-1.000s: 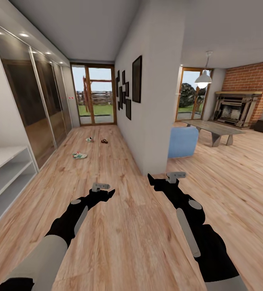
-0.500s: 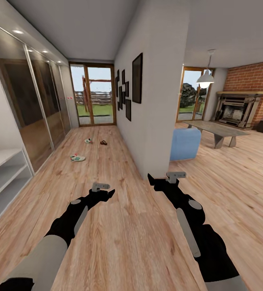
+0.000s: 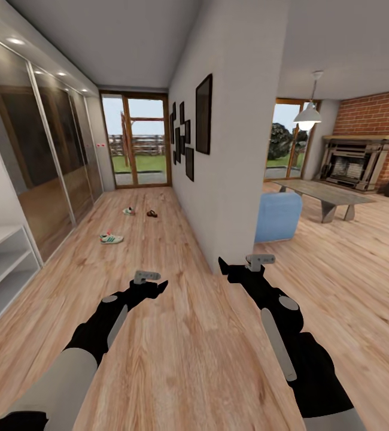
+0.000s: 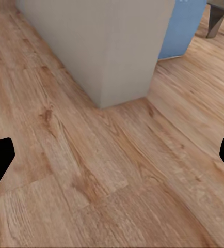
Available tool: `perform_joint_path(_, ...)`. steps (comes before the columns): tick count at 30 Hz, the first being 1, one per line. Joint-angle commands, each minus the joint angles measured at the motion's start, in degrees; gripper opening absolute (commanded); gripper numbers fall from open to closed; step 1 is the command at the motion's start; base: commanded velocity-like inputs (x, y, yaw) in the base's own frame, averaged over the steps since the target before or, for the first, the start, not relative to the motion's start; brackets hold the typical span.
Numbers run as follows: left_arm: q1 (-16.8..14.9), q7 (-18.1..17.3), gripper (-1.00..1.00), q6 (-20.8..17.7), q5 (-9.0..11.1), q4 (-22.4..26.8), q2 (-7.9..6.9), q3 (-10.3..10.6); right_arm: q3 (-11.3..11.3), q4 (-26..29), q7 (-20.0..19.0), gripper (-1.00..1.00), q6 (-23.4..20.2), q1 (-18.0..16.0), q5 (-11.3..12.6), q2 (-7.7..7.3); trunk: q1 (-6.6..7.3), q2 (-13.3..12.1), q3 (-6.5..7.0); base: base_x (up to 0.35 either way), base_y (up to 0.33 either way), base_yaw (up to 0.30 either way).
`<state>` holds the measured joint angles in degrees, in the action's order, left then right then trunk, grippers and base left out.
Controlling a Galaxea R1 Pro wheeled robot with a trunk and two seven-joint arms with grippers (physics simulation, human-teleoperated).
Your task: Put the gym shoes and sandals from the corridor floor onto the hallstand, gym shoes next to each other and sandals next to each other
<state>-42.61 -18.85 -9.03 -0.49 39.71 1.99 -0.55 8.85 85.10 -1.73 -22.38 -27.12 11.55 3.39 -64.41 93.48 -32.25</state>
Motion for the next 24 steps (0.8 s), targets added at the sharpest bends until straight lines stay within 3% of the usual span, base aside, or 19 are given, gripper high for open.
perform_joint_path(1, -0.02, -0.2, 1.0, -0.38, -0.04, 0.1, 0.0, -0.07, -0.06, 0.07, -0.11, 1.0, -0.3, -0.03, 0.21, 0.02, -0.03, 0.03, -0.06, 0.335, 0.0, 0.0)
perform_joint_path(24, -0.02, -0.29, 1.0, -0.33, 0.02, 0.1, -0.61, -0.13, -0.05, 0.07, -0.11, 1.0, -0.3, -0.03, 0.23, 0.04, -0.03, 0.03, -0.06, 0.335, 0.0, 0.0)
